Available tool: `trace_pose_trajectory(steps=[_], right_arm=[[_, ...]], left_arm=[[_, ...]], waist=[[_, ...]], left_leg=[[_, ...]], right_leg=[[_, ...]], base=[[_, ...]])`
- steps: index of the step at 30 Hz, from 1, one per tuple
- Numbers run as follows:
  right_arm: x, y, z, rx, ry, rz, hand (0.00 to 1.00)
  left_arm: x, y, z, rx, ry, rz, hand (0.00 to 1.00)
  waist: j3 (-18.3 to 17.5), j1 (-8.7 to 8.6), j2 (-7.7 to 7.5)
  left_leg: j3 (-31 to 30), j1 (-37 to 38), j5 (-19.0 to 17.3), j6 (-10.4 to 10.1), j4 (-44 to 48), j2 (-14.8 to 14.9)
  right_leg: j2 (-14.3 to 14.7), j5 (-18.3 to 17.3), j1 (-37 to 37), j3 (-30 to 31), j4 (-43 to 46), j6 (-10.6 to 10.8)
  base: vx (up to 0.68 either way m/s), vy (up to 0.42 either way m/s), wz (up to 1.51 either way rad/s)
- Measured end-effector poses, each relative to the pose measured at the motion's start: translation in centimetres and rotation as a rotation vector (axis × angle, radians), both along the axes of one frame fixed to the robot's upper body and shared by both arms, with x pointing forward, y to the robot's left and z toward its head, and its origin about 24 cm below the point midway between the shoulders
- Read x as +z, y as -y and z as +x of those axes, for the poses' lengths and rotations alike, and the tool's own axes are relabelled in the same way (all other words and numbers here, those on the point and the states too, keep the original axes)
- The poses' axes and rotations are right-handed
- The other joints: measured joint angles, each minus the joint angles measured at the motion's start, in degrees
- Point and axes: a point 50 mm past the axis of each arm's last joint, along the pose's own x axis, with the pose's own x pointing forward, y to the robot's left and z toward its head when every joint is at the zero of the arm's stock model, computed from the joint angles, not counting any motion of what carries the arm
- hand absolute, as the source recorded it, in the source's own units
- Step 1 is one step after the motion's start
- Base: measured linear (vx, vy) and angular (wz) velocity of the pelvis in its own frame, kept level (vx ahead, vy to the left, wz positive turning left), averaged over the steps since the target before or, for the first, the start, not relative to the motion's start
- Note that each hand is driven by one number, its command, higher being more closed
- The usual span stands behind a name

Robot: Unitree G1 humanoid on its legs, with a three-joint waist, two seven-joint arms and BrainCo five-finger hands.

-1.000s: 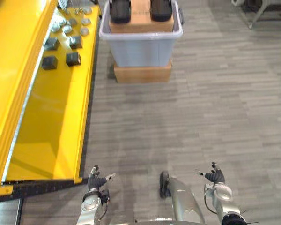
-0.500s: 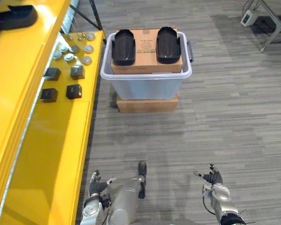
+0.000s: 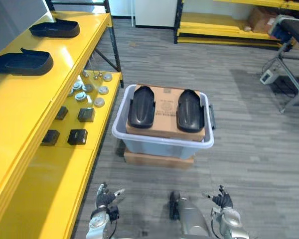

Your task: Walk over and take plastic housings, then place them on the shelf

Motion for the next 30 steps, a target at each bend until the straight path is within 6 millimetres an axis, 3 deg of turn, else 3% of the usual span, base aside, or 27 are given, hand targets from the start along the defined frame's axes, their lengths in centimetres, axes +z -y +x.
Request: trace_pose_trajectory(steps=[1, 2, 3, 4, 5, 7, 10, 11, 13, 14, 18, 23, 27, 30], right_arm=[[-0.1, 0.0, 0.0, 0.0, -0.007, 0.001, 0.0], [-0.1, -0.1, -0.2, 0.0, -0.011, 0.003, 0.0], [0.0, -0.3, 0.0, 0.006, 0.002, 0.007, 0.0], [0.2, -0.4, 0.1, 0.01, 0.012, 0.006, 0.0], [0.5, -0.6, 0.5, 0.027, 0.031, 0.002, 0.0], [0.8, -0.7, 0.9, 0.023, 0.06, 0.007, 0.0], [1.0, 0.0, 1.0, -0.02, 0.076, 0.004, 0.0], [0.7, 0.7, 0.4, -0.067, 0.057, 0.011, 0.0], [0.3, 1.0, -0.3, -0.089, 0.031, 0.013, 0.0], [0.1, 1.6, -1.0, -0.114, 0.012, 0.01, 0.0], [-0.8, 1.6, -3.5, -0.167, -0.05, 0.03, 0.0], [-0.6, 3.1, -4.2, -0.269, -0.033, 0.03, 0.0], [1.8, 5.5, -3.1, -0.31, 0.091, -0.044, 0.0], [6.7, 7.9, 0.0, -0.297, 0.317, -0.173, 0.0]], left_arm=[[-0.3, 0.2, -0.5, 0.019, -0.013, -0.013, 0.0], [-0.3, 0.3, -0.6, 0.028, -0.011, -0.019, 0.0], [-0.3, 0.5, -0.6, 0.046, -0.012, -0.031, 0.0], [-0.4, 0.7, -0.7, 0.054, -0.011, -0.041, 0.0], [-0.5, 0.9, -0.8, 0.069, -0.013, -0.053, 0.0], [-0.5, 1.0, -0.8, 0.064, -0.012, -0.056, 0.0], [-0.5, 1.6, -0.6, 0.053, -0.009, -0.068, 0.0], [-0.5, 1.8, -0.6, 0.043, -0.01, -0.069, 0.0], [-0.5, 1.9, -0.6, 0.033, -0.014, -0.07, 0.0], [-0.7, 2.1, -0.6, 0.022, -0.026, -0.073, 0.0], [-1.0, 1.1, -1.3, 0.023, -0.053, -0.044, 0.0], [-1.2, -0.4, -2.3, 0.027, -0.083, -0.005, 0.0], [-1.2, -0.9, -2.9, 0.025, -0.095, 0.01, 0.0], [-1.0, -0.7, -2.5, -0.009, -0.076, 0.006, 0.0]], waist=[[-0.9, -0.22, 1.54], [-1.14, -0.22, 2.01], [-1.14, -0.15, 2.87], [-1.15, -0.04, 3.44], [-1.24, 0.89, 3.96], [-1.43, 1.36, 3.78], [-1.73, 1.3, 3.32], [-1.96, 1.29, 3.8], [-2.4, 1.17, 4.74], [-2.62, 1.17, 5.96], [-3.74, 1.2, 3.83], [-4.01, 1.21, 3.61], [-4.29, 0.8, 3.47], [-4.41, 0.46, 3.26]], left_leg=[[-0.24, -0.68, -0.2, -1.22, 3.35, 2.01], [0.42, -1.89, 0.12, -1.97, 6.6, 2.8], [2.21, -5.33, 1.88, -4.83, 15.95, 4.13], [3.14, -7.19, 3.58, -6.21, 21.35, 5.03], [4.9, -11.27, 7.27, -6.53, 32.07, 7.72], [7.15, -14.79, 6.12, -5.6, 39.08, 10.81], [7.82, -17.92, 3.03, -6.11, 28.94, 11.02], [6.6, -17.88, 3.54, -6.92, 16.48, 10.57], [5.17, -17.55, 8.28, -7.56, 8.43, 10.6], [3.85, -17.19, 10.71, -7.26, 5.72, 10.99], [6.68, -13.49, 11.81, -5.81, -0.29, 8.74], [9.94, -11.9, 12.11, -5.34, -4.07, 7.81], [11.42, -10.88, 12.12, -5.29, -6.06, 7.51], [11.45, -10.86, 12.62, -4.72, -7.26, 6.82]], right_leg=[[1.13, 0.07, 0.81, -1.3, 0.29, -2.21], [1.55, -0.78, 1.61, -2.16, 0.04, -2.62], [2.69, -2.03, 4.24, -3.47, -0.84, -3.53], [3.46, -2.51, 6.02, -3.97, -1.85, -4.04], [5.04, -3.24, 10.13, -4.05, -4.49, -4.96], [6.3, -3.71, 15.56, -4.32, -8.12, -5.69], [5.8, -3.73, 20.47, -3.57, -11.99, -5.72], [5.62, -3.82, 21.39, -2.75, -12.94, -5.53], [6.07, -4.51, 21.7, -2.37, -13.03, -4.4], [6.96, -5.2, 22.35, -2.02, -13.29, -3.41], [4.09, -5.99, 22.39, 0.64, -13.43, -1.55], [3.15, -6.1, 20.58, 4.19, -13.47, -0.39], [3.01, -6.27, 20.0, 5.62, -13.75, -0.04], [3.03, -6.28, 19.65, 5.71, -14.54, -0.01]], base=[[0.56, -0.247, 0.5], [0.56, -0.242, 0.37], [0.43, -0.201, 0.26], [0.53, -0.237, 0.19], [0.5, -0.19, -0.02], [0.46, -0.165, -0.06], [0.34, -0.084, -0.14], [0.22, 0.036, -0.31], [0.17, 0.083, -0.22], [0.16, 0.132, -0.1], [0.11, 0.119, -0.18], [0.04, 0.068, -0.36], [0.08, 0.02, -0.22], [0.1, 0.013, -0.03]])
